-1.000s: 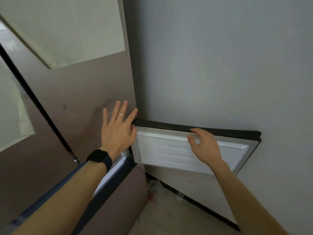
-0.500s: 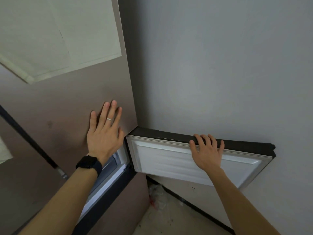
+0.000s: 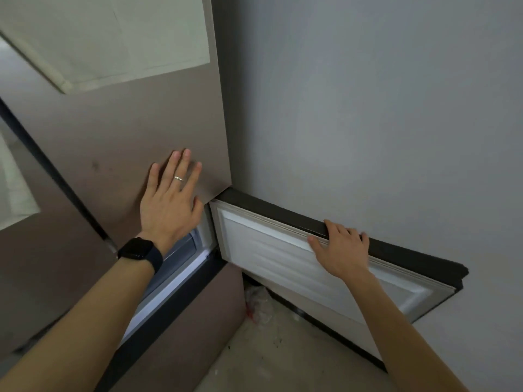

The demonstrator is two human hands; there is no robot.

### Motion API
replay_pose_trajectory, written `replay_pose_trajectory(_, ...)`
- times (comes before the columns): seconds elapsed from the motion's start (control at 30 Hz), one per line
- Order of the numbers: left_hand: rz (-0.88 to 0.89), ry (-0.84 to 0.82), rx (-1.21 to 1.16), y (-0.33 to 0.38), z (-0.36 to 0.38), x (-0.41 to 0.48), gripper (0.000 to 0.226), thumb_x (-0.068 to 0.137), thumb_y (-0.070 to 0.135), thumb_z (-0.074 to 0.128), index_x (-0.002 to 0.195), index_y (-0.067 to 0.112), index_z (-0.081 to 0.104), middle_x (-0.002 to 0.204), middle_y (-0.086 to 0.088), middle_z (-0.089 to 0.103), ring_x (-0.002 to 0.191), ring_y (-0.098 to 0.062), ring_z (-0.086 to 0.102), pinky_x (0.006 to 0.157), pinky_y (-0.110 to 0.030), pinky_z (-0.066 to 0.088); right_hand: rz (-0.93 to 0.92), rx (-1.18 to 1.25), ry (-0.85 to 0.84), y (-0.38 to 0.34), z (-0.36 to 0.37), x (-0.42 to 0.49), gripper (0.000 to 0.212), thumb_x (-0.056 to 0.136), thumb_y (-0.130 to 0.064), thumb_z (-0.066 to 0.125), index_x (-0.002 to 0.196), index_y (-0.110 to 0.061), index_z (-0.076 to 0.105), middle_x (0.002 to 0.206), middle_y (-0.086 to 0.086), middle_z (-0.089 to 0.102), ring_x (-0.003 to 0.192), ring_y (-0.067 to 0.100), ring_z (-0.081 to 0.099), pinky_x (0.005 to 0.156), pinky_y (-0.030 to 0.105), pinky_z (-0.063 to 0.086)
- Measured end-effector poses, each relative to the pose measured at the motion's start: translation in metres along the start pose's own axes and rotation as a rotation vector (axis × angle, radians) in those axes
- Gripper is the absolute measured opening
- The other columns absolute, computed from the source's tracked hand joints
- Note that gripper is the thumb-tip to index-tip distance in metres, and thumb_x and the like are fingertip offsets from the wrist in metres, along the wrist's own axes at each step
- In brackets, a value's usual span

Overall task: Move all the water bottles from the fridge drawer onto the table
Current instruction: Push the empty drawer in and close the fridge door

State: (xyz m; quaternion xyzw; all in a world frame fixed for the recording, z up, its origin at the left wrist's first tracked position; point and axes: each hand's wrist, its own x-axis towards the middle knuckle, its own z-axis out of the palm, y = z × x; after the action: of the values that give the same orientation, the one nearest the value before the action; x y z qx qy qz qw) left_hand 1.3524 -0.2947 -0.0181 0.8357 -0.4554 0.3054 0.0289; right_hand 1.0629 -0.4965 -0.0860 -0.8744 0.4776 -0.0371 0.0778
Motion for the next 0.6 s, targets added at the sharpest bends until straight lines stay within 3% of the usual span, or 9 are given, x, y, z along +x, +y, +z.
replay_pose_trajectory(0.13,-0.008,-0.038,-0.022,-0.011,-0.004,-0.054,0.072,0.089,0.039,0.042,0.158,0.02,0.032,0.168,-0.013,0.012,0.156,-0.029,0.003,0.121,-0.054,-0.002,-0.028,-0.019,-0.03,-0.02,0.003,-0.04,0.067,0.1,-0.059,0.035,0.155,-0.021,0.028,0.153,0.004,0.044,0.135,0.031,0.045,0.114,0.052,0.026)
replay_pose_trajectory(0.27,-0.036,-0.068,-0.033,-0.025,-0.014,-0.112,0.071,0.087,0.036,0.046,0.156,0.023,0.036,0.167,-0.015,0.015,0.155,-0.032,0.007,0.12,-0.059,-0.001,-0.103,-0.015,-0.136,-0.037,0.005,-0.079,0.072,0.103,-0.044,0.042,0.16,-0.016,0.008,0.162,0.006,0.028,0.136,0.032,0.042,0.108,0.048,0.035)
replay_pose_trajectory(0.37,-0.077,-0.074,-0.03,-0.039,-0.024,-0.146,0.07,0.09,0.03,0.058,0.156,0.023,0.036,0.167,-0.016,0.014,0.155,-0.031,0.006,0.12,-0.058,-0.002,-0.218,-0.004,-0.254,-0.05,0.004,-0.104,0.078,0.104,-0.037,0.043,0.16,-0.013,-0.006,0.168,0.005,0.006,0.141,0.035,0.036,0.112,0.046,0.036)
replay_pose_trajectory(0.5,-0.127,-0.073,0.004,-0.058,-0.043,-0.184,0.072,0.089,0.028,0.066,0.155,0.023,0.038,0.167,-0.013,0.013,0.155,-0.029,0.003,0.116,-0.049,-0.02,-0.355,-0.034,-0.311,-0.073,0.005,-0.138,0.086,0.102,-0.049,0.04,0.159,-0.013,-0.014,0.168,0.002,-0.008,0.145,0.032,0.03,0.116,0.05,0.03)
replay_pose_trajectory(0.6,-0.168,-0.069,0.031,-0.071,-0.056,-0.211,0.069,0.09,0.029,0.064,0.154,0.023,0.039,0.168,-0.011,0.011,0.156,-0.027,0.002,0.116,-0.051,-0.021,-0.438,0.08,-0.323,-0.086,0.017,-0.163,0.092,0.098,-0.064,0.038,0.158,-0.019,-0.016,0.168,-0.001,-0.009,0.151,0.026,0.02,0.12,0.052,0.023)
